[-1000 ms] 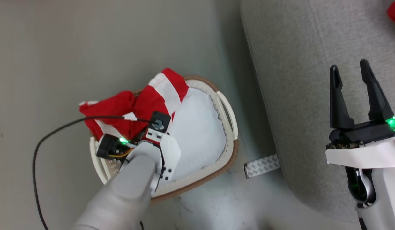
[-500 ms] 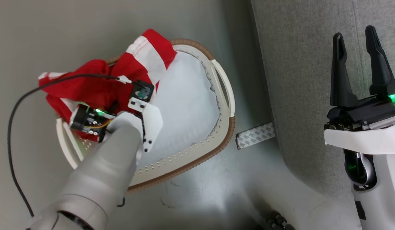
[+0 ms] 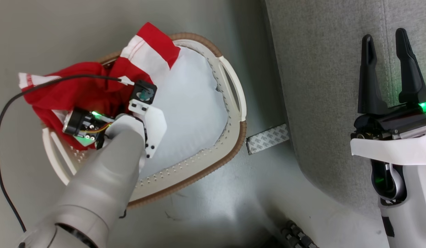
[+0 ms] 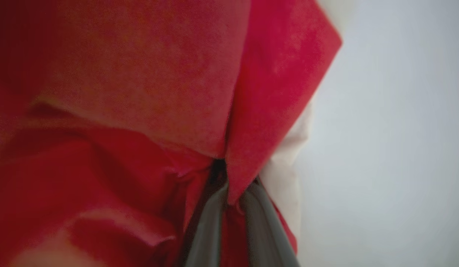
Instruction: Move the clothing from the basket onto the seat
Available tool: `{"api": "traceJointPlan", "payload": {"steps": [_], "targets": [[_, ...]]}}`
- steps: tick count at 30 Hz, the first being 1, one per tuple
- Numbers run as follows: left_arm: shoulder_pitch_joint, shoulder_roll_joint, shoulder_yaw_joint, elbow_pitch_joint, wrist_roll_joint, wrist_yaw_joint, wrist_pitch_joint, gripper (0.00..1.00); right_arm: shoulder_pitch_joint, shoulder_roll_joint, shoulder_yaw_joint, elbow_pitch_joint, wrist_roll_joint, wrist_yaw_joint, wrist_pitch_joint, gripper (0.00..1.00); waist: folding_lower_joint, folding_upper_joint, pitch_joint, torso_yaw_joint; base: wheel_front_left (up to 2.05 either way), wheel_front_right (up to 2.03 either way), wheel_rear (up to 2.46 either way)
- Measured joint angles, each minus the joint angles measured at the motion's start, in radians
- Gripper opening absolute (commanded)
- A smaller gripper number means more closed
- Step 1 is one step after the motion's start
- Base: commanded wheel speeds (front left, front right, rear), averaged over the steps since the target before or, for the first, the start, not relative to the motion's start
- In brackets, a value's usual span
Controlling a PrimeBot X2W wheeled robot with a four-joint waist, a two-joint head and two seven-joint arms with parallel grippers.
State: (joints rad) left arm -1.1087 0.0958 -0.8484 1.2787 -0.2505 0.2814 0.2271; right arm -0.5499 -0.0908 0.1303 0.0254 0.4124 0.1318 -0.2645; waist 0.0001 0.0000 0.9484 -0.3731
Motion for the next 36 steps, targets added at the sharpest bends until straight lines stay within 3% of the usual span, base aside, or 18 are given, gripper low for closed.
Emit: {"api": "traceJointPlan", "payload": {"steps": [9,16,20,36], "targets": [[0.067,-0.027,0.029,-0.014,-0.063,-0.026,-0.108,0.00,0.057,-0.021,-0.026,0.038,-0.016,0.000,0.000,1.00,0.0000,0.0000,-0.108,0.054,0.00,0.00,0.00],[0.191,-0.043,0.059,-0.066,-0.147,-0.063,-0.226,0.00,0.173,-0.043,-0.047,0.078,-0.043,0.000,0.000,1.00,-0.0001,0.0000,-0.273,0.113,0.00,0.00,0.00],[0.271,-0.045,0.050,-0.155,-0.211,-0.105,-0.261,0.00,0.248,-0.048,-0.063,0.101,-0.061,0.000,0.000,1.00,-0.0002,0.0001,-0.384,0.151,0.00,0.00,0.00],[0.380,-0.041,0.023,-0.397,-0.334,-0.104,-0.319,0.00,0.463,-0.015,-0.070,0.156,-0.130,0.000,0.000,1.00,-0.0005,0.0001,-0.792,0.311,0.00,0.00,0.00]]}}
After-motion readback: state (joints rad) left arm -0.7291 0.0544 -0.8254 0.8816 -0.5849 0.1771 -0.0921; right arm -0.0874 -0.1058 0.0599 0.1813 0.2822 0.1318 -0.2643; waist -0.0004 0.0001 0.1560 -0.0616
